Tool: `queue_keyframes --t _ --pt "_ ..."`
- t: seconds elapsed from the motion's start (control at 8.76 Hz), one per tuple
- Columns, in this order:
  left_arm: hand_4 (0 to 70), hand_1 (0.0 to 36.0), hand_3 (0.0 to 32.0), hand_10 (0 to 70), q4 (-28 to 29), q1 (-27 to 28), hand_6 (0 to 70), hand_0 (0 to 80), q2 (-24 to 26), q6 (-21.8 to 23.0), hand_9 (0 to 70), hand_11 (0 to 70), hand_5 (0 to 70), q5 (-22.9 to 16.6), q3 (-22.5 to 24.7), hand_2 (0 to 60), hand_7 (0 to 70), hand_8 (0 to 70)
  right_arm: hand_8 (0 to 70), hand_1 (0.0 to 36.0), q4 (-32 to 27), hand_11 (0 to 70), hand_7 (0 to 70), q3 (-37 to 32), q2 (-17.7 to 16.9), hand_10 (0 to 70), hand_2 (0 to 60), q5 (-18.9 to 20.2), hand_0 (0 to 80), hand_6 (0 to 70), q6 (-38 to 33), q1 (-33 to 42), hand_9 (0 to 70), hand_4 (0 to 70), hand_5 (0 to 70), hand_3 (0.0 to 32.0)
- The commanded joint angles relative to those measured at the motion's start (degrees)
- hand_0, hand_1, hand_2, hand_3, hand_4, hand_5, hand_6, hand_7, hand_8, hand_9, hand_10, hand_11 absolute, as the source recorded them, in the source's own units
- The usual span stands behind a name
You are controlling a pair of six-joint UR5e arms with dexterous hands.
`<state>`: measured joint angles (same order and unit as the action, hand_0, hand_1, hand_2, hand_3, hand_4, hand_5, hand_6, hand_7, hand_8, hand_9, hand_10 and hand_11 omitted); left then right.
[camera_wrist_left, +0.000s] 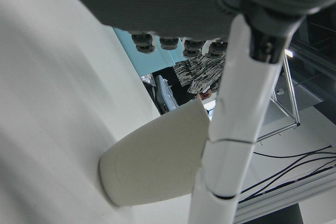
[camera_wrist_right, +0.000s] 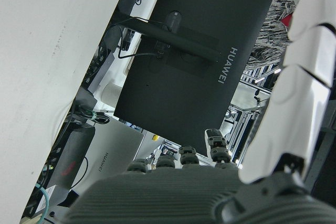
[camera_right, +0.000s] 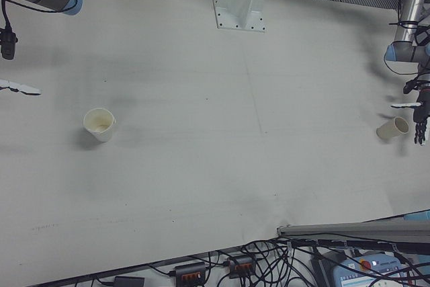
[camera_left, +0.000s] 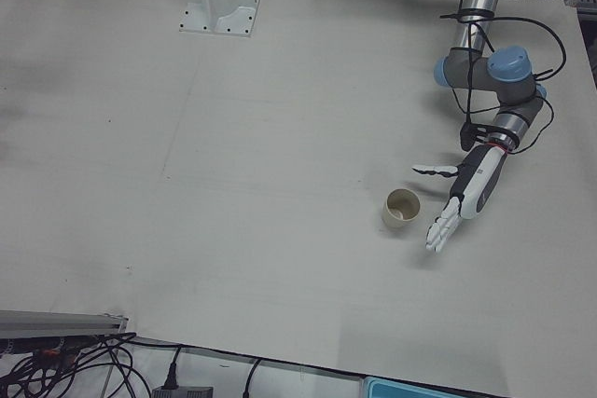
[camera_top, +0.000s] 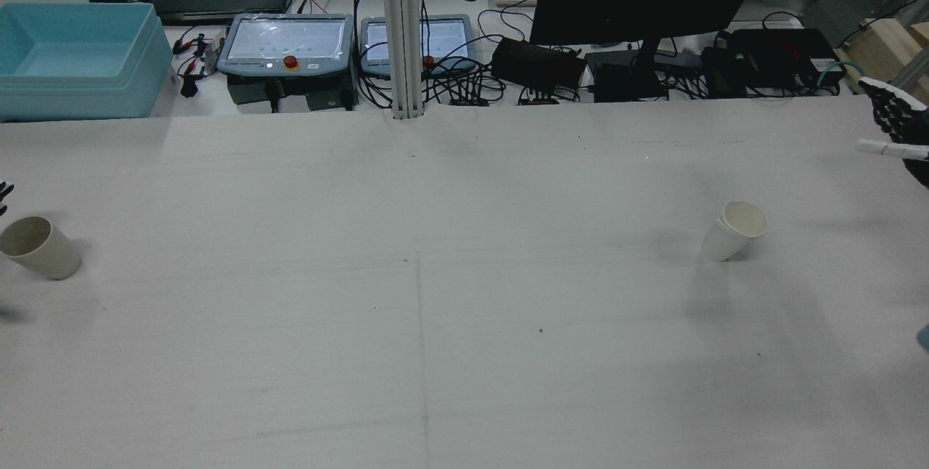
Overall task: Pour water
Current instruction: 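Close the left hand fingers around the white paper cup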
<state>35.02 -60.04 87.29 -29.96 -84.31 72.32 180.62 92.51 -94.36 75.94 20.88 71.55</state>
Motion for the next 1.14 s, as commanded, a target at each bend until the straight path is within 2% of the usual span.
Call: queue_keyframes --t 0.0,0.23,0.34,0.46,0.68,1.03 --pt "8.0 26.8 0.0 2.1 -1.96 0.63 2.0 73.2 2.17 -0.01 0.1 6.3 1.7 0.72 -0.16 0.0 7.8 3.1 1.1 17.3 0.00 1.5 8.0 -0.05 -0.03 0.0 7.6 0.00 49.6 2.6 0.47 -0.01 0.2 5.6 13.7 0.0" --pt "7.4 25.0 0.0 1.2 -2.24 0.89 1.4 68.6 4.63 -0.01 0.0 4.8 1.4 0.72 -2.96 0.0 6.9 3.1 1.2 17.3 0.00 1.4 8.3 -0.05 -0.03 0.0 7.9 0.00 49.7 2.9 0.47 -0.01 0.3 5.9 14.0 0.0" --pt "7.5 21.9 0.0 0.0 -2.15 0.98 0.3 64.2 4.82 -0.01 0.0 2.8 0.0 0.81 -3.24 0.0 5.6 3.2 1.2 17.3 0.00 1.4 8.2 -0.05 -0.03 0.0 8.0 -0.09 49.6 2.9 0.47 -0.01 0.3 6.1 14.1 0.0" --pt "8.4 19.7 0.0 0.0 -2.15 1.68 0.0 63.8 4.82 -0.01 0.0 2.4 0.0 0.90 -3.41 0.0 5.2 3.3 1.2 17.3 0.00 1.3 8.4 -0.05 -0.03 0.0 8.2 0.00 49.6 2.9 0.47 -0.01 0.3 6.1 14.1 0.0" --pt "8.3 19.3 0.0 0.0 -2.15 1.86 0.0 63.9 4.91 -0.09 0.0 2.2 0.0 0.90 -3.41 0.0 5.2 3.5 1.2 17.3 0.00 1.3 8.2 -0.05 -0.03 0.0 8.3 -0.09 49.4 2.9 0.74 -0.01 0.3 6.3 14.2 0.0" --pt "7.3 21.1 0.0 0.0 -2.15 3.00 0.1 65.0 4.91 -0.97 0.0 2.5 0.3 1.16 -3.41 0.0 6.0 3.5 1.2 17.1 0.00 1.2 8.1 -0.05 -0.03 0.0 7.8 -0.09 49.3 2.6 1.09 0.08 0.2 5.7 13.9 0.0"
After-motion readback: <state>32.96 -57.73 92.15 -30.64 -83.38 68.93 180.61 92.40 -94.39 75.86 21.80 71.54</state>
